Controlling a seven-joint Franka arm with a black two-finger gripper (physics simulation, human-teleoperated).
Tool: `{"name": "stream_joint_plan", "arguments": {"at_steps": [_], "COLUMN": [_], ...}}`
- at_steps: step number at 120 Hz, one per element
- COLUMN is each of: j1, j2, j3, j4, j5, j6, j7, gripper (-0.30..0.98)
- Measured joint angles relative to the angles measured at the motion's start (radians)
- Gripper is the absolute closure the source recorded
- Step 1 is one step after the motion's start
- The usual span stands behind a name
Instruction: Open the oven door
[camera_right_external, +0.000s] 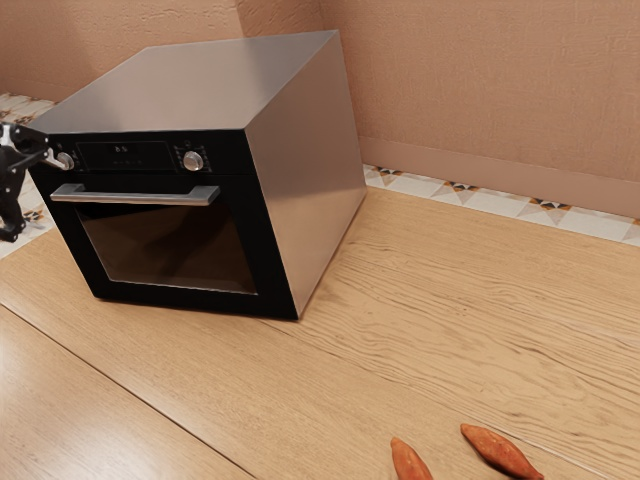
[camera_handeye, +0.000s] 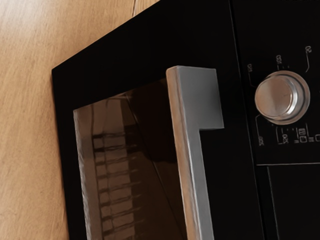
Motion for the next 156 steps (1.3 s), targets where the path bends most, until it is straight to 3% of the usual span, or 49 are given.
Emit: {"name": "stream_joint_plan", "arguments": {"at_steps": [64,156], "j1": [-0.006,-0.004], "j2": [0.06,0.149], "j3": [-0.059,-0.073], "j4": [-0.042,-0.041], "j5": [0.065,0.063], "j6": [0.092,0.18], "j7": [-0.156,-0.239], "gripper": [0.0,0.0]}}
